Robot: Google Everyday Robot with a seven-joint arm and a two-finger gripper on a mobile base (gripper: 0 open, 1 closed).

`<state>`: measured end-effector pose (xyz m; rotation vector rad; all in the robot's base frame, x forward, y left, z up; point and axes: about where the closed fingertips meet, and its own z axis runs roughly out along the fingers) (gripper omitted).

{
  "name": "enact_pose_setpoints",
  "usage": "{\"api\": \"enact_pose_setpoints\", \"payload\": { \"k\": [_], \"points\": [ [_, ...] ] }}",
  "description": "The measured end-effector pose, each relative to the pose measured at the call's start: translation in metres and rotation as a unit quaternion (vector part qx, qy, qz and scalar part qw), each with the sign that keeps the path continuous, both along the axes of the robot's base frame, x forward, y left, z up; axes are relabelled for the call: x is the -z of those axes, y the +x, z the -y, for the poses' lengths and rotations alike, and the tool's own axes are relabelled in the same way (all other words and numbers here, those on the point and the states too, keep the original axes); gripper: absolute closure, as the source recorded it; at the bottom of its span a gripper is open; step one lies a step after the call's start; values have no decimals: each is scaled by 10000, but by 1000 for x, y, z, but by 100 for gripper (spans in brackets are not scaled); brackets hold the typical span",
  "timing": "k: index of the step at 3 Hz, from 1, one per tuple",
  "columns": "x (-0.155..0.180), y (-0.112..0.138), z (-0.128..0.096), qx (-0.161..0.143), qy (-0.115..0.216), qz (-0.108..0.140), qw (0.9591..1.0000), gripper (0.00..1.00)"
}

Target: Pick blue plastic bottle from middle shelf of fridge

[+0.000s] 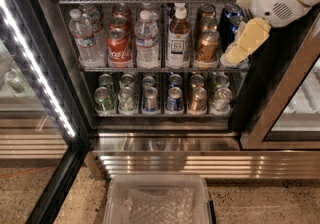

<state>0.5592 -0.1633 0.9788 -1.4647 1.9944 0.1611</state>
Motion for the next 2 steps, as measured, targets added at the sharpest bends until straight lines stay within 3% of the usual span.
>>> {"api": "enact_pose_setpoints", "payload": {
  "k": [1, 2],
  "points": [
    [48, -16, -25, -99, 818, -17, 9966, 0],
    [72, 2, -68, -243, 1947, 188, 9804, 0]
  ]
}}
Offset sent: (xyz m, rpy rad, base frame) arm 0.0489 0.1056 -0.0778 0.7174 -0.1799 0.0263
